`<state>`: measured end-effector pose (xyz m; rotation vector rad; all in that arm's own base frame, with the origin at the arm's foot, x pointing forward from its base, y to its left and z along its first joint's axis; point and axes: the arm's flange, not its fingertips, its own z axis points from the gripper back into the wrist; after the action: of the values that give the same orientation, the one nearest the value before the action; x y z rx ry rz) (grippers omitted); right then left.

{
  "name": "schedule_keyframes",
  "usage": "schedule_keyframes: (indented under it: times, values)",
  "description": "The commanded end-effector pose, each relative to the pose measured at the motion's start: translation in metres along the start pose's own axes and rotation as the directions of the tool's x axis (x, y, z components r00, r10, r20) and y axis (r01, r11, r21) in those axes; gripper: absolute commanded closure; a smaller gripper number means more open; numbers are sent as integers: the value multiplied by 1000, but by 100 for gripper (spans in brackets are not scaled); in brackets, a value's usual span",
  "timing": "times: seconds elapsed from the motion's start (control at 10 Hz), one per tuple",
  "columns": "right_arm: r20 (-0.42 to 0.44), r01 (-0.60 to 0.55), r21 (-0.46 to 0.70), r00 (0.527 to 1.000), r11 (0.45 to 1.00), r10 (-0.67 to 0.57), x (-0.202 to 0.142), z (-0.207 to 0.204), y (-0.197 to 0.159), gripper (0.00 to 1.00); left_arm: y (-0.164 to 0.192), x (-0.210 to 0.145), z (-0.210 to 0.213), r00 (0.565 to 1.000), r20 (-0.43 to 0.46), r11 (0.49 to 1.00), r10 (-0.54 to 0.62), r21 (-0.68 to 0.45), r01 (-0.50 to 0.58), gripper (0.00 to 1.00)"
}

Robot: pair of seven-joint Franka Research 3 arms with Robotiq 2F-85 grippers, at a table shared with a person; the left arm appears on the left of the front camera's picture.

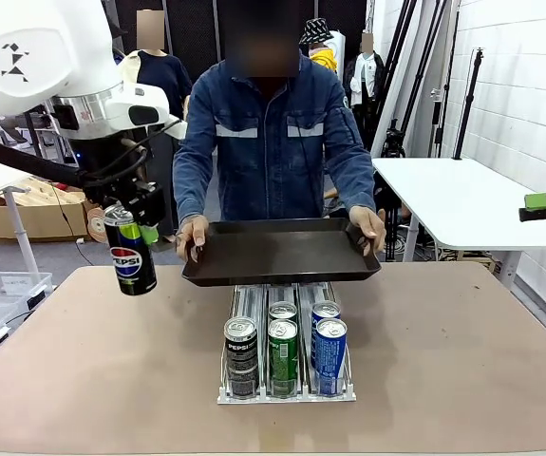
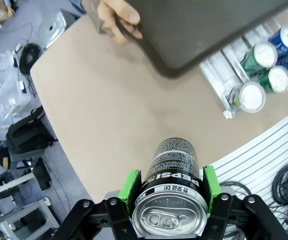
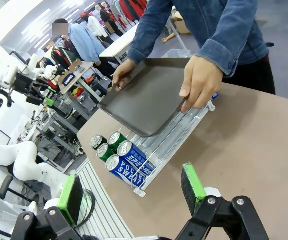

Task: Retrieve and hand over the desired beverage to the person.
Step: Place the picked can on the Handle tray extended by the person.

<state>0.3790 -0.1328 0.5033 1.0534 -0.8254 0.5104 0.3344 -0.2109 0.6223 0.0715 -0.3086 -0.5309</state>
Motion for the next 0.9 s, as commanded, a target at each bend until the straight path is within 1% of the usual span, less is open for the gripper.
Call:
schedule_keyframes:
  times: [0.0,0.3,0.5,0.6,0.8]
  values:
    - [5,-3,8,1000,1000,3,0,0,1,0,4,16,9,996,91,1000,-11,-26,13,81]
    - [5,-3,8,1000,1000,3,0,0,1,0,-2,72,7,993,98,998,-62,-27,65,81]
    - [5,-3,8,1000,1000,3,0,0,1,0,-8,113,-6,992,90,996,-85,-24,87,81]
    - [5,-3,8,1000,1000,3,0,0,1,0,-9,135,-16,994,71,996,-88,-25,90,81]
    - [5,-3,8,1000,1000,3,0,0,1,0,-8,163,-29,994,59,995,-97,-4,97,81]
